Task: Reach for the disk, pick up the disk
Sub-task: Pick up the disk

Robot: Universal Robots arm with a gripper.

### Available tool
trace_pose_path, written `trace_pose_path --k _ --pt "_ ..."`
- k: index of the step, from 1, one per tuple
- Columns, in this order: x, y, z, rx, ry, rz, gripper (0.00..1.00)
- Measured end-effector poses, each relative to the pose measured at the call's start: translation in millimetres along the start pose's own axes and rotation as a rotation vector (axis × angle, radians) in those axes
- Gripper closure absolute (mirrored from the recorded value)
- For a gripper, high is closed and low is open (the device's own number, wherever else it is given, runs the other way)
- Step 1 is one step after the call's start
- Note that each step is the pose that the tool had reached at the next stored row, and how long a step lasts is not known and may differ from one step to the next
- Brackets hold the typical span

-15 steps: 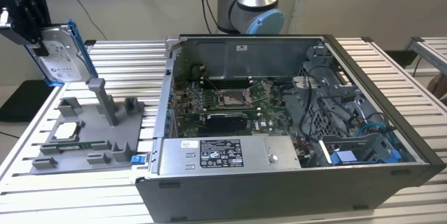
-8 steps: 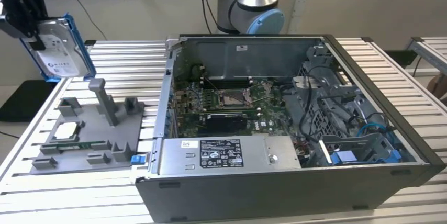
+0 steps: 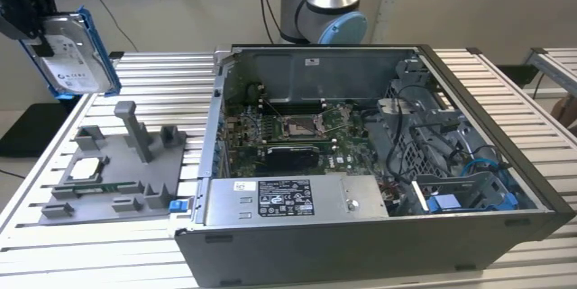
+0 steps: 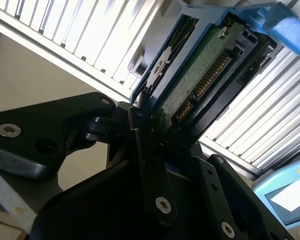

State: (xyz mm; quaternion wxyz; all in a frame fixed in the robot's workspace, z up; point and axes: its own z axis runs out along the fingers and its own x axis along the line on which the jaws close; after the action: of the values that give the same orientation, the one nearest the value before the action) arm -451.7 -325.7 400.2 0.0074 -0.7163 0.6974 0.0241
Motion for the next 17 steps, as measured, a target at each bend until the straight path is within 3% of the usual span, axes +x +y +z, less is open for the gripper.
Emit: trace_pose_path --k 17 --pt "-1.4 0.7 -30.5 -0.0001 0.0001 0.0 1.0"
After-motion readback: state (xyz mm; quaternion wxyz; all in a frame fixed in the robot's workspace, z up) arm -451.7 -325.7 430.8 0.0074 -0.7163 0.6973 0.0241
